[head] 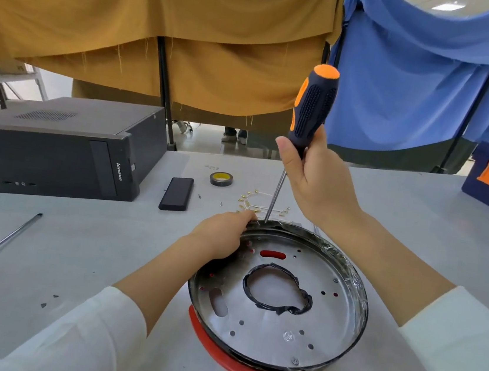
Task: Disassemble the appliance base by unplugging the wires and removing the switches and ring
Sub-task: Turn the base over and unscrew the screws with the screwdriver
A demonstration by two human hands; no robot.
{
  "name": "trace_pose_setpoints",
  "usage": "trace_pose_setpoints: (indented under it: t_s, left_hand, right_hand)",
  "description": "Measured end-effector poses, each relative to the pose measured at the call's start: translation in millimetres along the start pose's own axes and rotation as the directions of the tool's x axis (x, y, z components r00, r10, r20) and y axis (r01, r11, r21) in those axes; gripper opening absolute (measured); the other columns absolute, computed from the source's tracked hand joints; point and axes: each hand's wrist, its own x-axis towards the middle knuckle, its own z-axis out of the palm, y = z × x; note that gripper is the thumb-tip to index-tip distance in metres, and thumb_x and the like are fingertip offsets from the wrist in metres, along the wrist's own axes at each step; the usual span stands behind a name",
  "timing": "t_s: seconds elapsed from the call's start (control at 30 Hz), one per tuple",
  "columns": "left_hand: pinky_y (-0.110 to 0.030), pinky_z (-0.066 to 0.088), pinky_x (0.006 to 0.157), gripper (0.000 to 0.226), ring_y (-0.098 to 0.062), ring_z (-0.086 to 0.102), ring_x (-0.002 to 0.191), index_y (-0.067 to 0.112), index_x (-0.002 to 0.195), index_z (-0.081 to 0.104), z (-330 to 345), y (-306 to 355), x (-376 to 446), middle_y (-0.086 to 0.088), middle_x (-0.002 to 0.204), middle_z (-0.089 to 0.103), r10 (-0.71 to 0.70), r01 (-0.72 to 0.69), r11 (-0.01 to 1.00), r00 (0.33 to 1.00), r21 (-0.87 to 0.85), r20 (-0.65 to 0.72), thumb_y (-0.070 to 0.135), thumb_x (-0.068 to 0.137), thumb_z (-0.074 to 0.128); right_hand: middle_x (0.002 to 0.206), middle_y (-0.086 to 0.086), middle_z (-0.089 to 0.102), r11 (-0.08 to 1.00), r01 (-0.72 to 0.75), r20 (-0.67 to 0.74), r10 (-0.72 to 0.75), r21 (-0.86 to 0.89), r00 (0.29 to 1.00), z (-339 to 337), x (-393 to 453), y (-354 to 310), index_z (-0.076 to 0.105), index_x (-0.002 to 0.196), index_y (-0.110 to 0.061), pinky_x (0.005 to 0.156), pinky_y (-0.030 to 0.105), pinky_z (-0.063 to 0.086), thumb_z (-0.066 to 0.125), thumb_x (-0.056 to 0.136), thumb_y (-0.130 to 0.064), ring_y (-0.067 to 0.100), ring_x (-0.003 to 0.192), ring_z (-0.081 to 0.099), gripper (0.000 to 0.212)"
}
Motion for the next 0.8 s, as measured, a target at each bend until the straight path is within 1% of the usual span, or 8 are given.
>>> trace_pose_setpoints:
  t_s: [0.07,0.13,0.27,0.33,0.47,0.63,0.73,0.8]
  left_hand:
    - [-0.038,0.046,0.089,0.054,-0.029,0.054,0.112,0.029,0.135,0.039,0,1,0,-0.006,0.130,0.055,0.015,-0.015,1.000,1.000,0.007,-0.005,0.002,0.089,0.041]
    - [-0.038,0.045,0.088,0.057,-0.028,0.054,0.113,0.033,0.136,0.039,-1,2,-2,-0.005,0.130,0.056,0.028,-0.028,1.000,1.000,0.004,-0.014,0.001,0.088,0.039]
    - [-0.036,0.045,0.089,0.064,-0.024,0.054,0.116,0.037,0.138,0.036,-2,3,-4,-0.002,0.131,0.056,0.040,-0.040,0.999,0.999,-0.021,-0.011,-0.001,0.086,0.037]
    - [-0.035,0.044,0.091,0.065,-0.022,0.053,0.117,0.039,0.138,0.036,-1,2,-5,0.001,0.133,0.055,0.045,-0.045,0.999,0.999,-0.029,-0.021,0.000,0.086,0.037]
    - [-0.034,0.043,0.091,0.070,-0.021,0.053,0.119,0.045,0.138,0.035,-1,2,-7,0.005,0.136,0.053,0.072,-0.074,0.997,0.995,-0.028,-0.067,0.000,0.084,0.035]
    - [-0.036,0.044,0.091,0.072,-0.022,0.053,0.116,0.047,0.138,0.033,2,2,-6,0.005,0.136,0.052,0.092,-0.094,0.995,0.992,-0.017,-0.084,-0.001,0.084,0.037]
    - [-0.034,0.043,0.091,0.073,-0.020,0.052,0.119,0.047,0.140,0.031,4,0,-4,0.007,0.139,0.048,0.092,-0.093,0.995,0.992,-0.017,-0.086,0.000,0.085,0.038]
    - [-0.034,0.042,0.091,0.074,-0.020,0.051,0.120,0.046,0.141,0.031,4,0,-4,0.007,0.140,0.048,0.090,-0.091,0.996,0.992,-0.016,-0.093,-0.002,0.084,0.037]
  right_hand:
    - [0.054,-0.014,0.041,0.999,-0.024,-0.005,0.024,0.042,1.000,10,0,2,0.045,0.115,-0.008,0.044,0.015,0.028,0.035,0.096,-0.046,0.003,0.046,0.047,0.044]
    - [0.056,-0.013,0.044,0.999,-0.028,-0.022,0.028,0.022,0.999,21,-2,4,0.046,0.115,-0.007,0.043,0.022,0.031,0.034,0.095,-0.045,0.004,0.046,0.046,0.045]
    - [0.058,-0.006,0.051,0.999,-0.014,-0.099,0.019,0.049,0.995,40,-6,9,0.051,0.110,-0.003,0.046,0.031,0.043,0.035,0.095,-0.045,0.019,0.047,0.053,0.047]
    - [0.054,-0.015,0.043,0.996,-0.013,-0.160,0.026,0.083,0.987,47,-4,11,0.054,0.105,-0.006,0.044,0.028,0.040,0.032,0.093,-0.048,0.016,0.046,0.050,0.049]
    - [0.052,-0.017,0.039,0.986,-0.024,-0.254,0.066,0.163,0.965,57,3,16,0.055,0.102,-0.008,0.045,0.015,0.033,0.035,0.092,-0.047,0.008,0.044,0.045,0.045]
    - [0.053,-0.015,0.041,0.964,-0.073,-0.270,0.144,0.256,0.952,66,-2,25,0.054,0.106,-0.008,0.045,0.020,0.037,0.037,0.091,-0.049,0.009,0.045,0.047,0.047]
    - [0.053,-0.016,0.041,0.957,-0.082,-0.280,0.162,0.278,0.946,67,-7,30,0.050,0.103,-0.017,0.047,0.012,0.033,0.037,0.090,-0.050,0.006,0.047,0.048,0.038]
    - [0.052,-0.016,0.041,0.949,-0.081,-0.287,0.172,0.304,0.942,68,-8,30,0.049,0.104,-0.020,0.047,0.012,0.033,0.038,0.090,-0.049,0.005,0.047,0.048,0.034]
